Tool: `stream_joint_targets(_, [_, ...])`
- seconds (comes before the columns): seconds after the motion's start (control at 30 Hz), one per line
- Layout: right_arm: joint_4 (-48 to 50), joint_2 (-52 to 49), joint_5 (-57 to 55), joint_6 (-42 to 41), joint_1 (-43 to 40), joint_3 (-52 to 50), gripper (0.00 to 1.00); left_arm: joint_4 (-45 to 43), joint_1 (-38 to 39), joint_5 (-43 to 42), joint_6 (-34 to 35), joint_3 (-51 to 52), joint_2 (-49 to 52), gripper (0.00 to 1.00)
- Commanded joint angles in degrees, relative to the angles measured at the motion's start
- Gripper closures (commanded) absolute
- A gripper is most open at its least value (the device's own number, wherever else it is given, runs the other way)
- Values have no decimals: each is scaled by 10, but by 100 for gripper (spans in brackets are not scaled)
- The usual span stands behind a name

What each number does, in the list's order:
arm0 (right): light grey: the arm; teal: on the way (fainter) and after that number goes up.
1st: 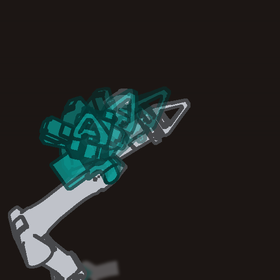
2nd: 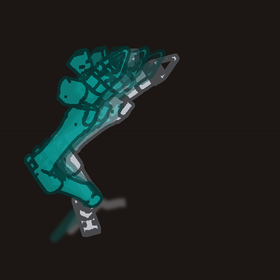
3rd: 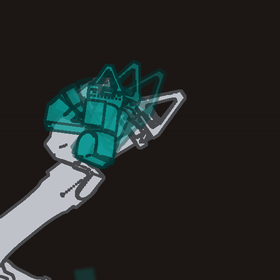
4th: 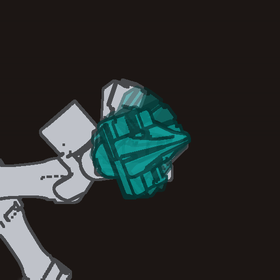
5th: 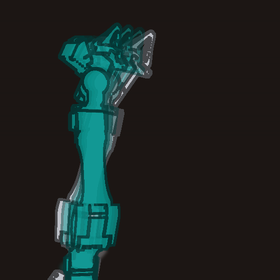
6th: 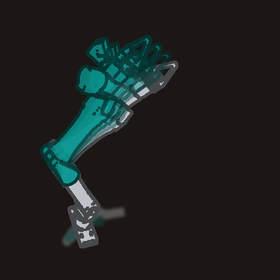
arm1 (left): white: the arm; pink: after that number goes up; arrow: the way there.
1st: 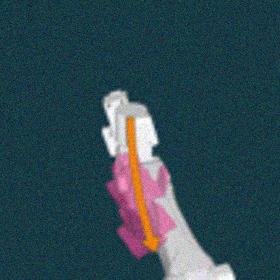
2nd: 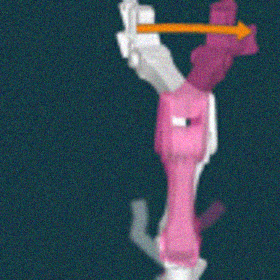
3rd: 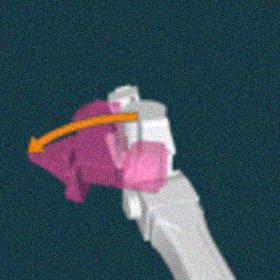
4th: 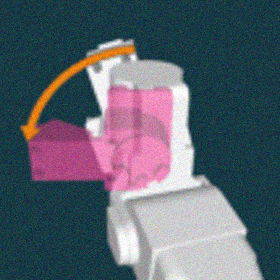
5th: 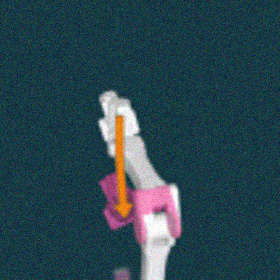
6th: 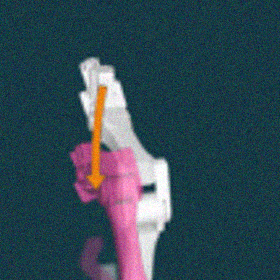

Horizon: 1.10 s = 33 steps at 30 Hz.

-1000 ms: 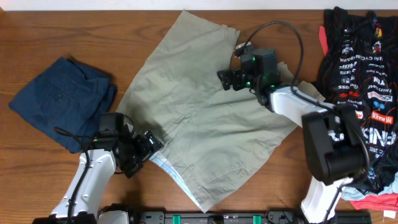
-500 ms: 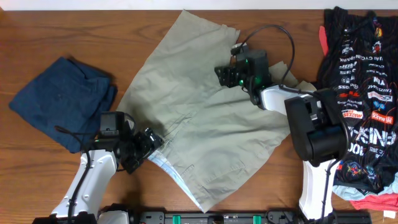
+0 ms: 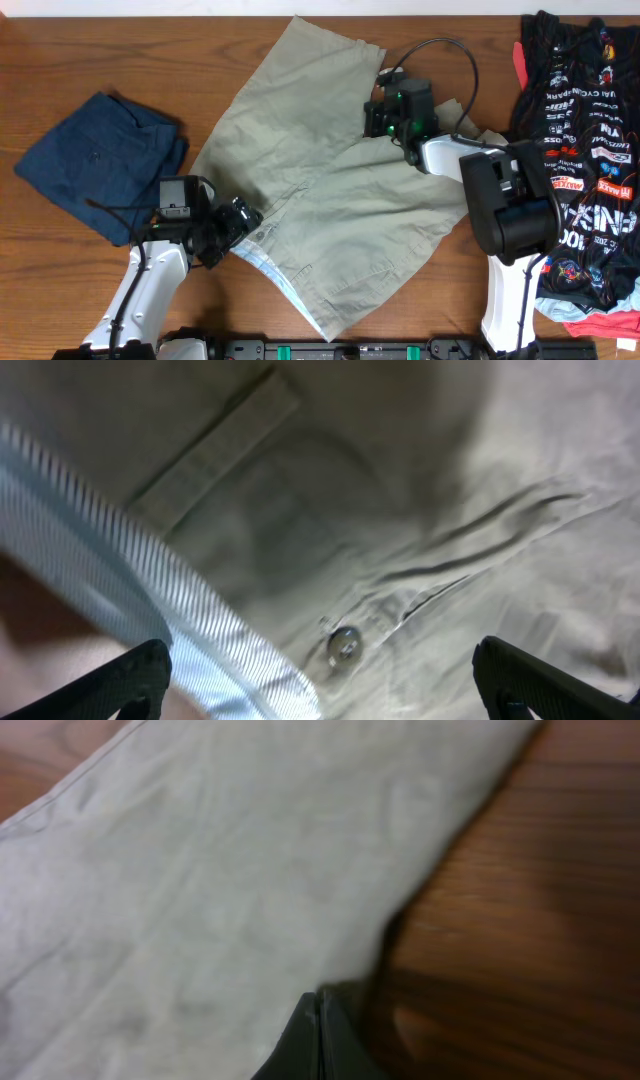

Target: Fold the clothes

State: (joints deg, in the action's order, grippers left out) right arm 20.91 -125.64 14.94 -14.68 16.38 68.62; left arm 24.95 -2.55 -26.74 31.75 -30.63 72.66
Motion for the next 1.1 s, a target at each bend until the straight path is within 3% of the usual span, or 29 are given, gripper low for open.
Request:
stream_joint_targets(0.0, [-11,1,-6,-5,-30,11,99,-16,1,7,5,3,3,2])
stream_joint_targets(0.23, [-71,41,34,2,-80,11,99,-33,1,23,5,3,3,2])
stream_joint_targets(0.27, [-75,44,51,11,-80,11,83,-27,1,23,5,3,3,2])
stream_joint_targets(0.3, [-80,44,59,16,-79,11,58,-19,1,23,5,3,3,2])
stream_joint_targets(0.33, [-85,44,64,16,-77,11,46,-11,1,24,4,3,3,2])
stream_joint_targets(0.53, [-98,38,58,16,-54,11,27,31,1,24,4,4,3,2])
stream_joint_targets(0.73, [-81,18,-8,14,-16,11,19,57,1,24,4,4,3,2])
stream_joint_targets(1.07, [7,-32,-21,-24,9,11,19,56,1,43,5,4,3,2])
